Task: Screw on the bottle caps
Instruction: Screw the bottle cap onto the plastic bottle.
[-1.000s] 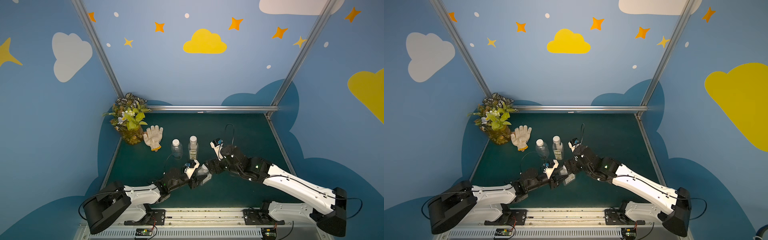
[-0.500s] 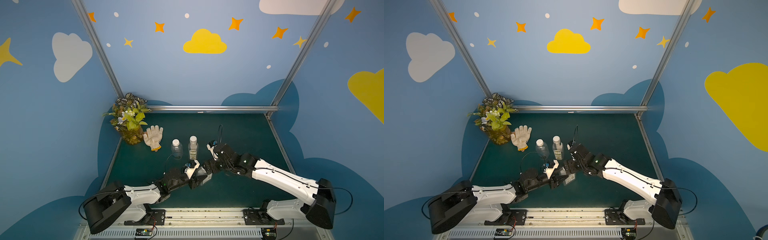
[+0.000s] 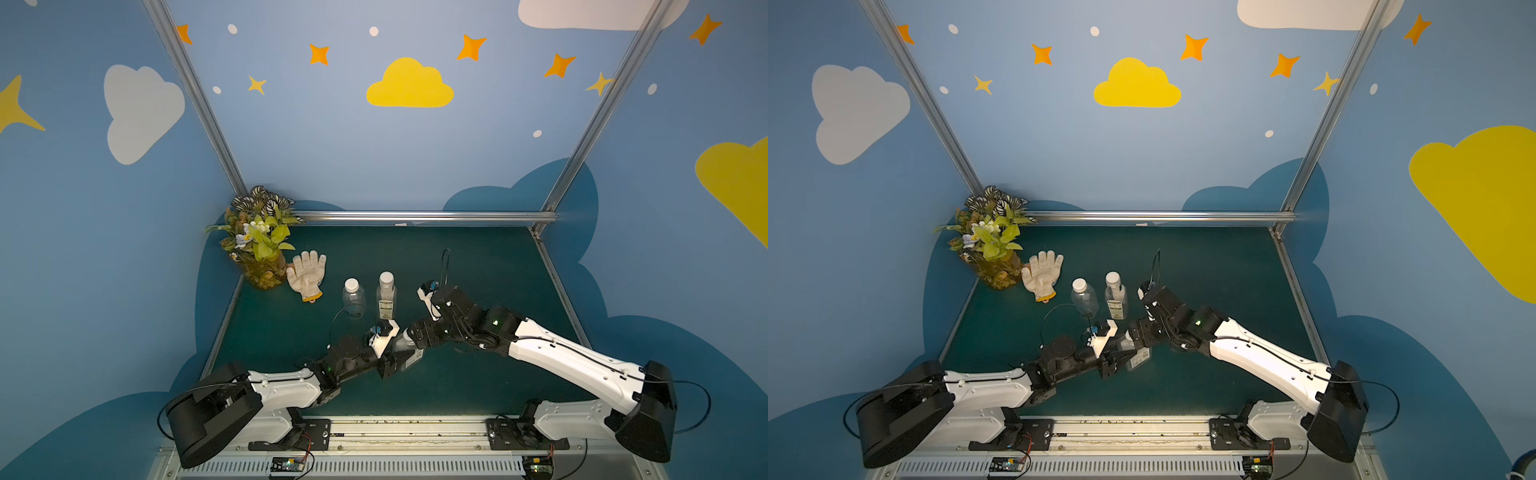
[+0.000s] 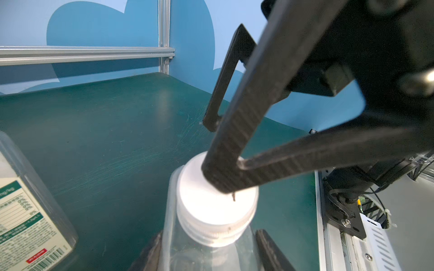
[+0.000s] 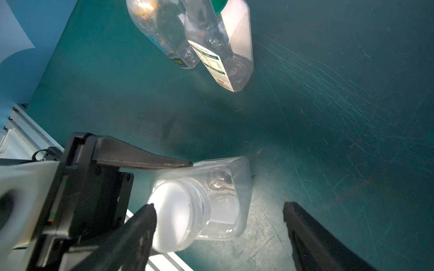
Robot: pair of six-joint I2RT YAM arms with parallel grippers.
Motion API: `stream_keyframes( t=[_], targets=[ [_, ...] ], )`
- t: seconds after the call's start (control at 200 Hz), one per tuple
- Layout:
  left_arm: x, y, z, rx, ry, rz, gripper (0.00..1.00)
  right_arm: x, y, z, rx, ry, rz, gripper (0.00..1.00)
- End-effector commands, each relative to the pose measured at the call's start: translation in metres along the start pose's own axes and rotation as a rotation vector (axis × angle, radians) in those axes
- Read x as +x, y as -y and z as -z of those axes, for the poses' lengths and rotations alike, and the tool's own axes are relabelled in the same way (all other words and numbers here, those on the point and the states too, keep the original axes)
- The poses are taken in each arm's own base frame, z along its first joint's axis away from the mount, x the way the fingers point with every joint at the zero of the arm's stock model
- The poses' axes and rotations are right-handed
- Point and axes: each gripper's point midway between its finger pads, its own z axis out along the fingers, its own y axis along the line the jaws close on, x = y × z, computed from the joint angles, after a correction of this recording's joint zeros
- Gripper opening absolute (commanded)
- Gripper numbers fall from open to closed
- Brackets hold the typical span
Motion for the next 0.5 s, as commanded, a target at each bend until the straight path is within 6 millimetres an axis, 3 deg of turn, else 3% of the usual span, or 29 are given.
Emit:
stream_keyframes(
  t=[0.0,0.18,0.496],
  targets=[
    [0.013,-0.001,-0.001,-0.001,-0.055,0.015,0.10,-0.014,-0.006,0.017,-0.042,0.069,-0.007,0.90],
    [0.014,-0.001,-0.001,-0.001,-0.056,0.015,0.10,-0.023,-0.009,0.024,-0.059,0.107,-0.002,0.91],
    [0.014,-0.002,0.000,-0.006,-0.055,0.012,0.10,0.039,0.016,-0.012,0.042,-0.167,-0.078,0.91]
  ],
)
